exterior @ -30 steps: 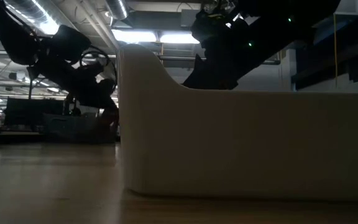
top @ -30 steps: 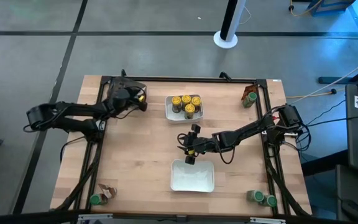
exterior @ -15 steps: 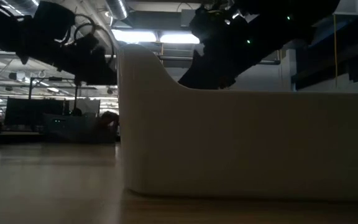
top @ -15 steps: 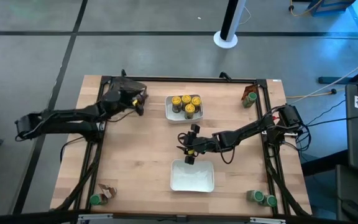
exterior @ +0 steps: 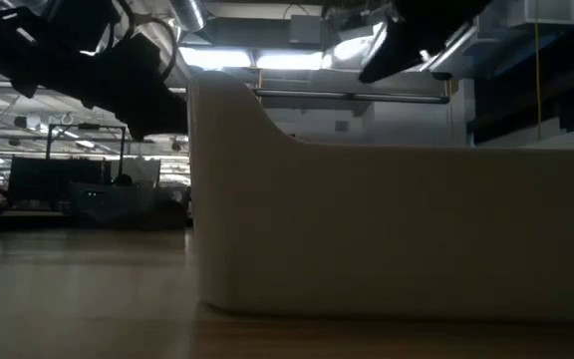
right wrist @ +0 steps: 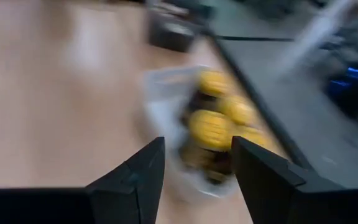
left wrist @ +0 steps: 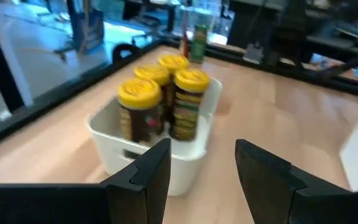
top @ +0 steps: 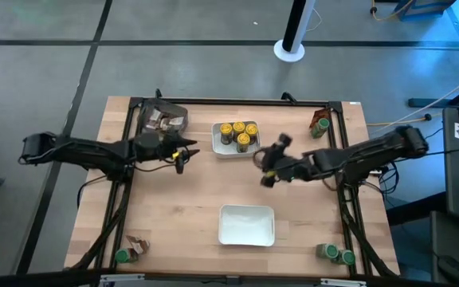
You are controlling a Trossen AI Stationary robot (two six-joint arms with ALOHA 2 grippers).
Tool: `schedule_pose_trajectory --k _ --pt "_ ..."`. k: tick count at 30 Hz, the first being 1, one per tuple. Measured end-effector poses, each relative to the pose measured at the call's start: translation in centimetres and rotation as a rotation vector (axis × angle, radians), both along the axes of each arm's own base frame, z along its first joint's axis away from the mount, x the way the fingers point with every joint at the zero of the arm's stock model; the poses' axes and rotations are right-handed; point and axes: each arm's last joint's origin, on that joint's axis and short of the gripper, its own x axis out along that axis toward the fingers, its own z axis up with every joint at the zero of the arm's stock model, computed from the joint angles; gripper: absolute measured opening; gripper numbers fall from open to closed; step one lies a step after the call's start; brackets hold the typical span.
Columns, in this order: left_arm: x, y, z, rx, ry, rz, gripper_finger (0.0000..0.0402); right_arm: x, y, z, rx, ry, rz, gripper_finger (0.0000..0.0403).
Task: Sort spices by type
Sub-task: Put the seasoning pack into the black bin
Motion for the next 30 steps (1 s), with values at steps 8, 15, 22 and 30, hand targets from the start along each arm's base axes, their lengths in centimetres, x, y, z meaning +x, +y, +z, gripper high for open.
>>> schedule_pose_trajectory --k 8,15,22,30 --pt "0.5 -1.0 -0.7 -0.044 0.030 -0.045 0.0164 -3.9 -5.8 2.0 0.046 -0.008 -0.334 0.0184" --pt "0.7 -1.1 -1.2 -0.056 0.055 -0.046 0.0164 -5.4 -12.0 1.5 0.170 0.018 -0.552 0.0184" --pt "0.8 -1.1 -1.3 -0.063 0.061 -0.044 0.0164 -8.1 -16.5 1.0 0.289 0.025 -0.783 0.0184" --pt "0.8 -1.1 -1.3 -0.037 0.069 -0.052 0.0164 -10.8 -20.0 -0.1 0.412 0.085 -0.964 0.0184"
